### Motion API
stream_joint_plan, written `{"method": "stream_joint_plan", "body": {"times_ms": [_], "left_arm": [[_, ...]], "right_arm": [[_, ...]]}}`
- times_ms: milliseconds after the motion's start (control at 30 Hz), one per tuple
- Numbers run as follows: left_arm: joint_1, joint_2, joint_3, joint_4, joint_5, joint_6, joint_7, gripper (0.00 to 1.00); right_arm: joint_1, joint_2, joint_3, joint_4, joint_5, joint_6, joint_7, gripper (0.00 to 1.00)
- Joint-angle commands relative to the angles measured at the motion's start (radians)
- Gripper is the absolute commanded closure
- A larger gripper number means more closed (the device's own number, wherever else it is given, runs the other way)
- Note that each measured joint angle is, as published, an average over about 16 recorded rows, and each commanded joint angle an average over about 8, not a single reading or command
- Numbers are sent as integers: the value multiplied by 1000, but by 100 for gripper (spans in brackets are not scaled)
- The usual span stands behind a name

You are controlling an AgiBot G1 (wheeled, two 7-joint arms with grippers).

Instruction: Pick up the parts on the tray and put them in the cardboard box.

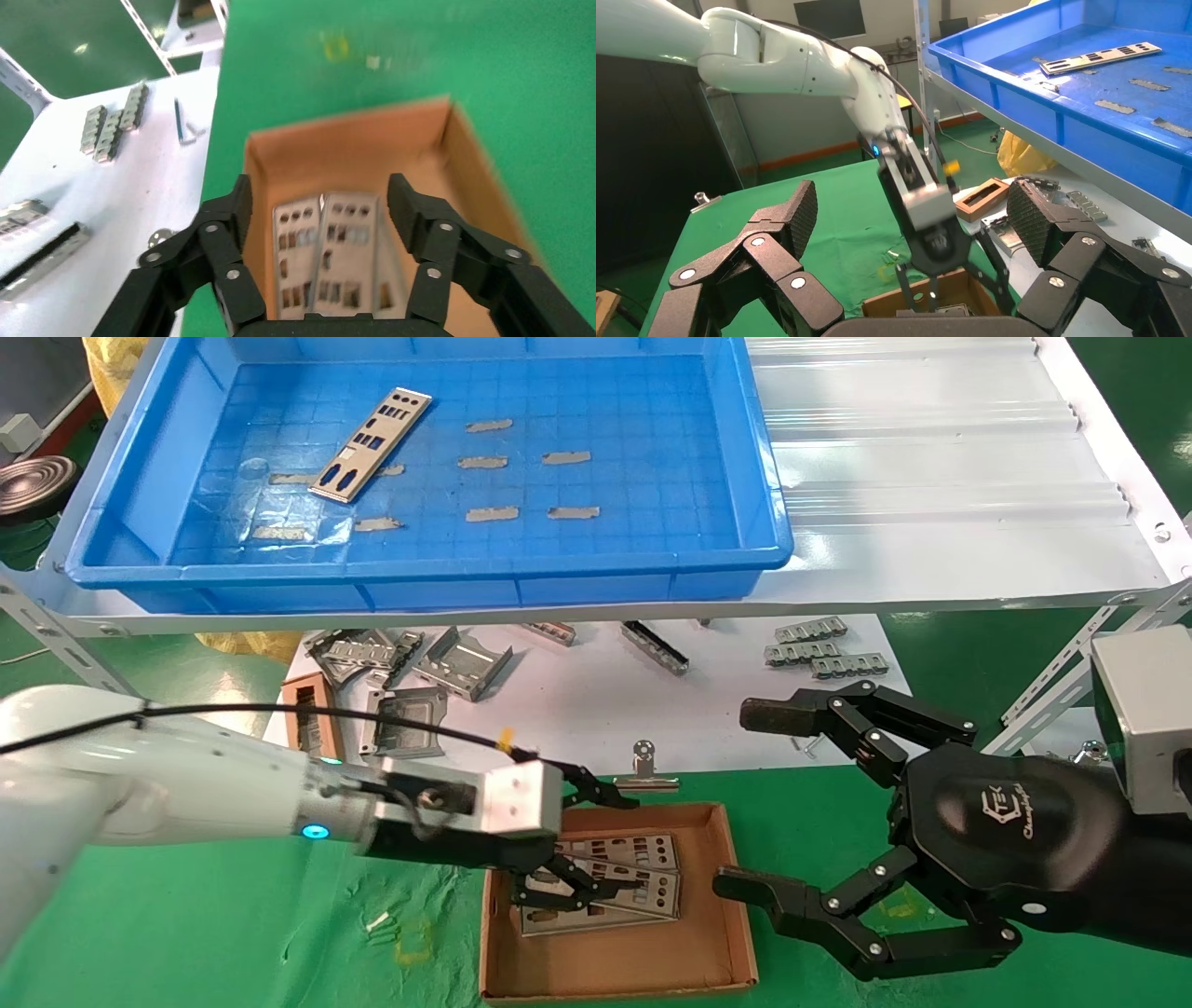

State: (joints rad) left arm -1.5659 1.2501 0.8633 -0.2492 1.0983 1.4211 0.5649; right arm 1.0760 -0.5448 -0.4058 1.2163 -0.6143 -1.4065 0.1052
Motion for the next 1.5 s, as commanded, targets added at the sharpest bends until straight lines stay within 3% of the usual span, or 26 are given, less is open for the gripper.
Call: {"method": "stream_joint_plan", "body": {"times_ms": [33,233,667,1500], "left_arm": [[-7,-11,-9,10,-19,44,-22,0],[-17,-31,-25,57,-57,110,-93,0],[-1,-53,-43,19,-65,107,-113,0],[207,-300,-271,-426,-193,93,-383,0]], "right_arm": [[0,0,0,0,0,0,0,0],[0,0,0,0,0,0,0,0],[0,0,0,0,0,0,0,0],[0,0,0,0,0,0,0,0]]}}
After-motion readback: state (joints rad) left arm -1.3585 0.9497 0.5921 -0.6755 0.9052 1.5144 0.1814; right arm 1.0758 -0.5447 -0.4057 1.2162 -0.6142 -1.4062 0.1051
